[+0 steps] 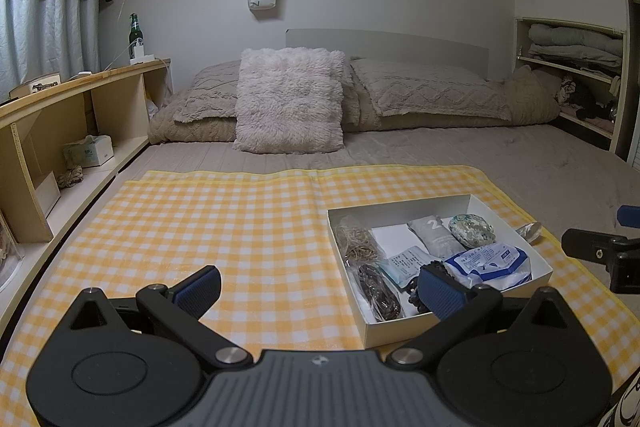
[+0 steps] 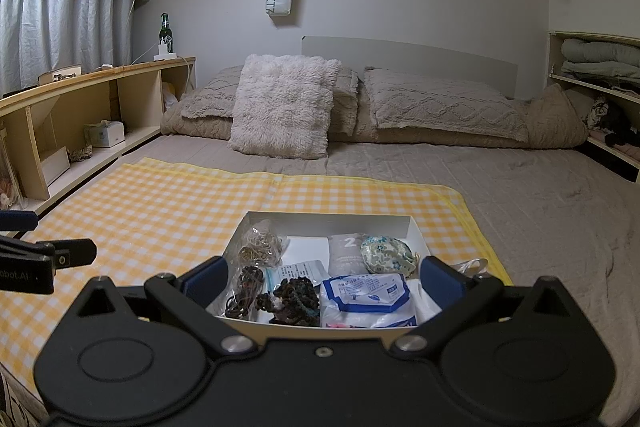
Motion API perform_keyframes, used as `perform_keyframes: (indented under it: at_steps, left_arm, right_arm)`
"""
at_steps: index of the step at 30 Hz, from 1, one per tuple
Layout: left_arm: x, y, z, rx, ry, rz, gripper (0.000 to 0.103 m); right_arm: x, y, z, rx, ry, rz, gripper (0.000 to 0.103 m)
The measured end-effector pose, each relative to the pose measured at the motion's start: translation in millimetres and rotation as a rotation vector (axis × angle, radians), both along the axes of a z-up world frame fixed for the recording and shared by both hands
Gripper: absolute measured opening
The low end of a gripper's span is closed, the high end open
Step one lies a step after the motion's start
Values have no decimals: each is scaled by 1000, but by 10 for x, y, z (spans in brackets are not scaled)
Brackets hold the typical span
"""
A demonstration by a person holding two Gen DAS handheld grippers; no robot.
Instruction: Organize soft objects
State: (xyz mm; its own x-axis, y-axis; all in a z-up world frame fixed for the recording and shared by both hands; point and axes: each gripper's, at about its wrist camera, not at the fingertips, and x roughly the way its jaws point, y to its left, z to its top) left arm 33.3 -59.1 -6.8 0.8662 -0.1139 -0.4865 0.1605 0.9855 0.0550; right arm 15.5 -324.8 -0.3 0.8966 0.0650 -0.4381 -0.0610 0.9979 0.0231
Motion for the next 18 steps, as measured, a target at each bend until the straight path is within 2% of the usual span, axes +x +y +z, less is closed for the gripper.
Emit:
perform_keyframes:
  at_steps: [18]
  left_arm:
    - [-11,-9,19,-8,3,12,103]
  right_arm:
    - [10,-9,-2,-2,0,3,103]
